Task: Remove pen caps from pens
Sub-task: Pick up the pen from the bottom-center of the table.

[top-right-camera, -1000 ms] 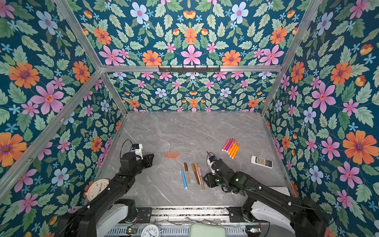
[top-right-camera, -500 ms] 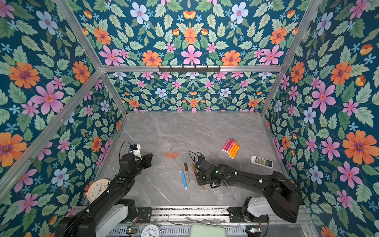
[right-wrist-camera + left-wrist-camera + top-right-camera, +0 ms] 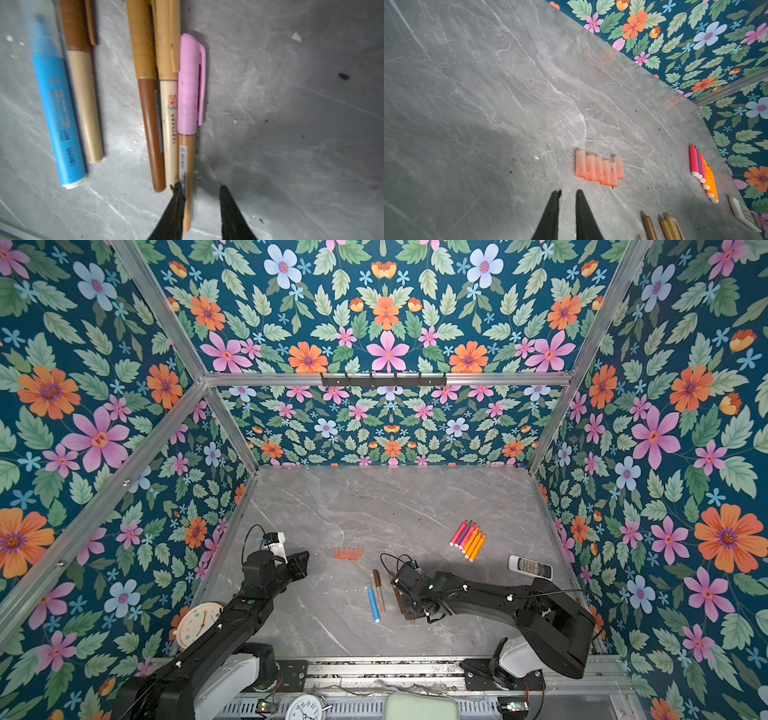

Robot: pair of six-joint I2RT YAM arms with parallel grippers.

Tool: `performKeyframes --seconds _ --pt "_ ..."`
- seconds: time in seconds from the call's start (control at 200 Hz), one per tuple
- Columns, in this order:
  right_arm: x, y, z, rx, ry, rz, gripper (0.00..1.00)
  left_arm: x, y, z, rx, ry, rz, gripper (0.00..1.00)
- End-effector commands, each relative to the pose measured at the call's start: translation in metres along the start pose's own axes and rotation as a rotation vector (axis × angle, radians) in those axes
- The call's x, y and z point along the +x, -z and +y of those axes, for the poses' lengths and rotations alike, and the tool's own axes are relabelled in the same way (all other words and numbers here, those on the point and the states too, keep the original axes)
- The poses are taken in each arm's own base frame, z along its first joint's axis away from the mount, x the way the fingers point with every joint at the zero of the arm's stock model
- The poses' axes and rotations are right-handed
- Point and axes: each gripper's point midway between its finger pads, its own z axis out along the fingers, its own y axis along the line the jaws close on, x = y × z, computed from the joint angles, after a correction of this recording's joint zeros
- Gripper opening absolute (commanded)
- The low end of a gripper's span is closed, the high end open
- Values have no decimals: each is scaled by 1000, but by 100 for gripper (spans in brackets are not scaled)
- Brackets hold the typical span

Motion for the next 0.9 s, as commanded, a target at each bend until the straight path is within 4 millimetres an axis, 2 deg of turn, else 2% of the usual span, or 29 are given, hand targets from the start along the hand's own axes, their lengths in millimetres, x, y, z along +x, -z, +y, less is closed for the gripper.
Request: performKeyframes --seconds 0.0,0.38,0.685,0.745,0.815,0.895 --pt "6 -4 -5 25 -12 12 30 -5 0 -1 -1 5 -16 18" --pt "8 6 -5 48 -5 -12 29 -4 -1 0 -4 6 -10 18" --pt "20 -16 -12 88 -16 42 27 -5 1 -3 8 5 -11 21" --pt "20 -17 -12 95 -19 41 20 -5 1 -3 2 10 -3 25" --pt "18 -14 -15 107 -27 27 0 -5 2 -3 -14 43 22 28" --pt "12 0 -17 102 -35 -18 0 -8 4 -18 47 97 55 32"
